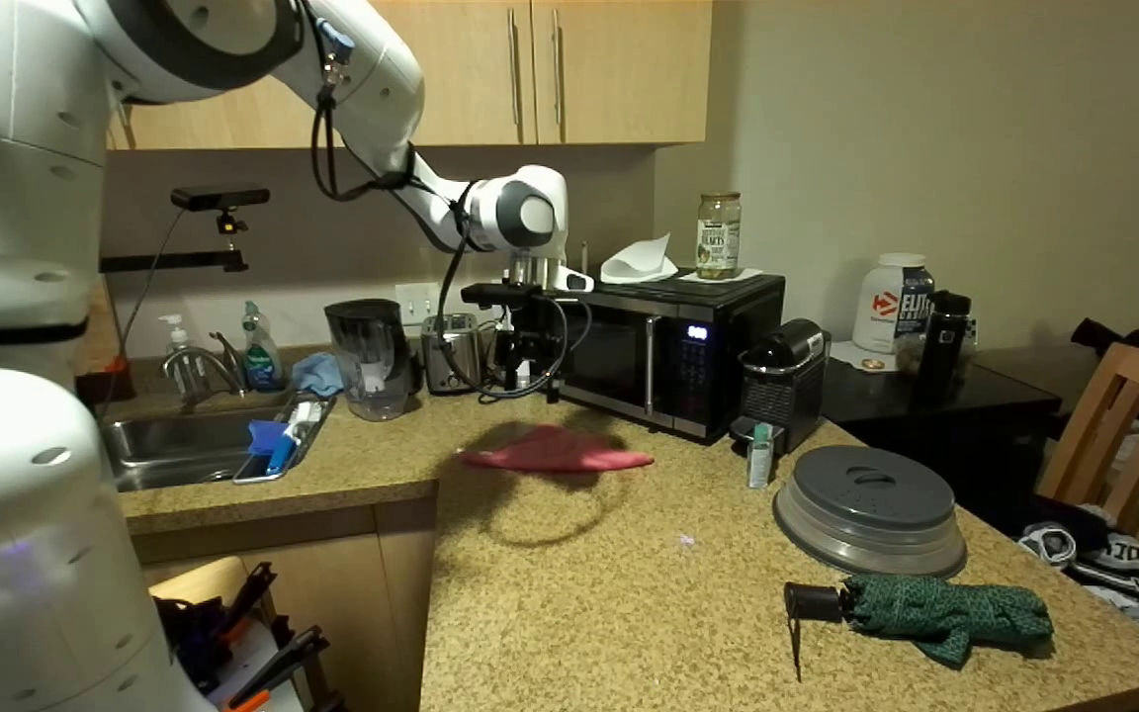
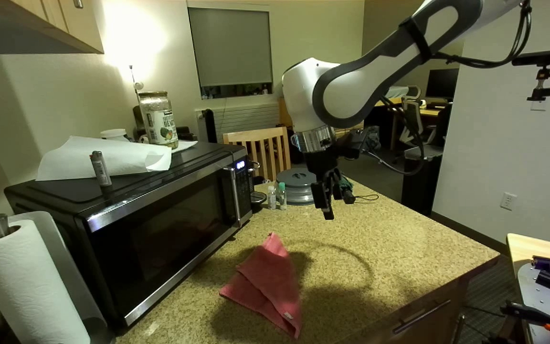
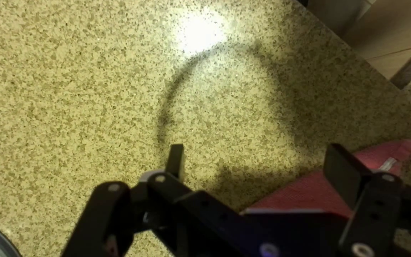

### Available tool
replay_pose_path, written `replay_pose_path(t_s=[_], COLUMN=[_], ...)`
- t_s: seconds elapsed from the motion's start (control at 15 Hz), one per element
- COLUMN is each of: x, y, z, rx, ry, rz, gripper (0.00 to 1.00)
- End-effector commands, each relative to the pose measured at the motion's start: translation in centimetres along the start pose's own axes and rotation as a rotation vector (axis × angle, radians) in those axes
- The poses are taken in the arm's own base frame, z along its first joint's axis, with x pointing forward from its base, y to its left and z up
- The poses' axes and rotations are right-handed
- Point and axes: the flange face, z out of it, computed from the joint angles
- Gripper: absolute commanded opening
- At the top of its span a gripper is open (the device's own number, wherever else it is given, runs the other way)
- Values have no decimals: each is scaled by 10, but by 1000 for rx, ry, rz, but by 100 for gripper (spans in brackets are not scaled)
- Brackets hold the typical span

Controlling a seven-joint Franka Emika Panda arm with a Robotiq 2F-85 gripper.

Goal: Spread the cloth on the table

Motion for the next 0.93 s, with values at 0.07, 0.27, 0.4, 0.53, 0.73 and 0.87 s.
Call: replay_pose_path(t_s=[0.07,0.27,0.4,0.53,0.73,0.87], x=[13,43,66,87,112,127], y=[5,2,-3,-1,3,5], z=[4,11,15,21,30,36], rx=[-2,9,12,22,42,53], ry=[12,50,72,79,86,93], rz=[2,-3,-14,-20,-26,-23], gripper=[100,100,100,100,100,100])
